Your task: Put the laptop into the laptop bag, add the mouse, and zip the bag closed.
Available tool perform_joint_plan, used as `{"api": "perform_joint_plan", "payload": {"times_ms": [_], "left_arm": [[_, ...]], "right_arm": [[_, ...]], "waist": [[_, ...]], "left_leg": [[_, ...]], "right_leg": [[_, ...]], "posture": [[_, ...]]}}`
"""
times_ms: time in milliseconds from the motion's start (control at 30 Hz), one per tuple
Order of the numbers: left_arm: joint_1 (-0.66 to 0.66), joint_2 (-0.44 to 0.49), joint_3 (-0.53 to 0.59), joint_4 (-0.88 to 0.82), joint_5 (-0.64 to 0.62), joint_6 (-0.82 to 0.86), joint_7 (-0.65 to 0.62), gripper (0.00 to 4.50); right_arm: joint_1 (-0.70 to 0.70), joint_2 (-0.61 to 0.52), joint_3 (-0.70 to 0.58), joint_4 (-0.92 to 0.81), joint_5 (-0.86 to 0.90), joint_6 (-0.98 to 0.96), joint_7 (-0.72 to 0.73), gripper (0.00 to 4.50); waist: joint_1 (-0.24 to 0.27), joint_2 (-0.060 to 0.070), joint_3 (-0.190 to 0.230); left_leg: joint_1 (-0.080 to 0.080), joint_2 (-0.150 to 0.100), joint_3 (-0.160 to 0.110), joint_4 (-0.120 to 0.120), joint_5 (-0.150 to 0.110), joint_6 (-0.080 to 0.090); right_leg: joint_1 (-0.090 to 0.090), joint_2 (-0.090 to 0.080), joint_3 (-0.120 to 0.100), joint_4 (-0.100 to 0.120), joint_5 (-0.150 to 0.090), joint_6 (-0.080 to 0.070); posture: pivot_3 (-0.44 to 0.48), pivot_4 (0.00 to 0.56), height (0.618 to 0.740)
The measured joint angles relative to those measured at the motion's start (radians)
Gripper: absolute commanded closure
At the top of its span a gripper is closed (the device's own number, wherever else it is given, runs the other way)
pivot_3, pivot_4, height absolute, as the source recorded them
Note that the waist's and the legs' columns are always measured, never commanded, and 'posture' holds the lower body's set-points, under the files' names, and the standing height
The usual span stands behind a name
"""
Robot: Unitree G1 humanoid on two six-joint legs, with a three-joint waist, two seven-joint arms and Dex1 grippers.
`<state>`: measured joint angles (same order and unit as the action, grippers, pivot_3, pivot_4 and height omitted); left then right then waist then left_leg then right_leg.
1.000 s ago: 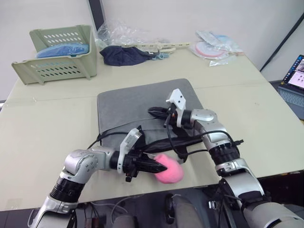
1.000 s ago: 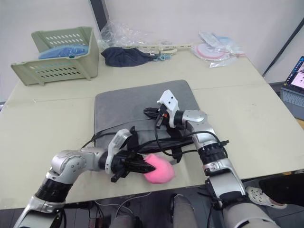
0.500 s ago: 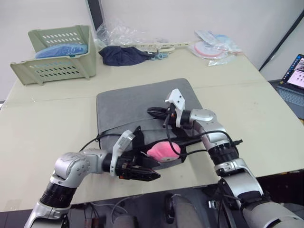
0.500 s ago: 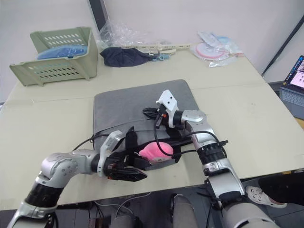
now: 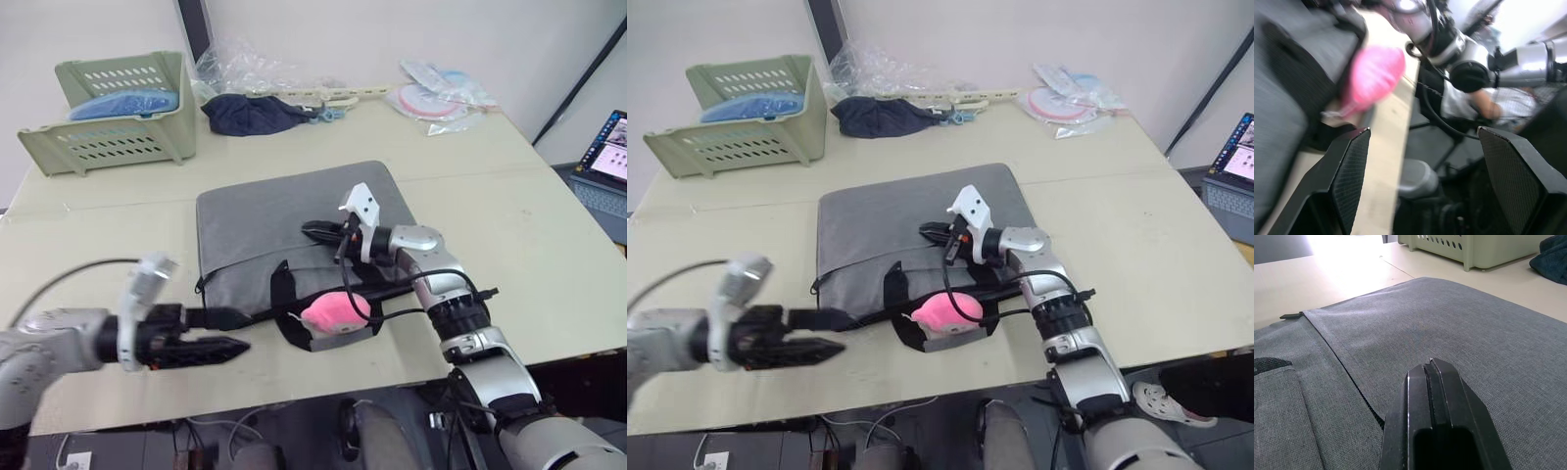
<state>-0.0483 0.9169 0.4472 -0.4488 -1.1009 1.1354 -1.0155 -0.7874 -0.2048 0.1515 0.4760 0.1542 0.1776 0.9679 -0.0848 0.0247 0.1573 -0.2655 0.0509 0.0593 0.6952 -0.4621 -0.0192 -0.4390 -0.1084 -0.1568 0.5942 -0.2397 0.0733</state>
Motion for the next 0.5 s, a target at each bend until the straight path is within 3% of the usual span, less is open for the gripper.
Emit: {"api": "perform_joint_plan", "payload": {"times_ms": [200,500], "left_arm": [[-0.150,0.051,0.090,0.186,0.036,-0.083,0.029,0.74],[-0.314,-0.014,-0.036,0.384,0.178,-0.248,0.038,0.74]], "right_arm": [[-0.001,-0.002,0.002,-0.009,-0.003,0.002,0.000,4.50],[0.030,-0.028,0.005,-0.220,0.001,0.186,-0.038,4.50]], "waist": [[-0.001,0.000,0.000],[0.000,0.000,0.007]], "left_leg": [[0.000,0.000,0.004,-0.002,0.000,-0.001],[-0.002,0.000,0.009,-0.002,0.002,-0.003]], "right_leg": [[-0.002,0.004,0.000,0.000,0.000,0.000],[-0.008,0.006,-0.002,0.000,0.000,0.000]], "posture": [[0.000,0.150,0.740],[0.000,0.150,0.740]]}}
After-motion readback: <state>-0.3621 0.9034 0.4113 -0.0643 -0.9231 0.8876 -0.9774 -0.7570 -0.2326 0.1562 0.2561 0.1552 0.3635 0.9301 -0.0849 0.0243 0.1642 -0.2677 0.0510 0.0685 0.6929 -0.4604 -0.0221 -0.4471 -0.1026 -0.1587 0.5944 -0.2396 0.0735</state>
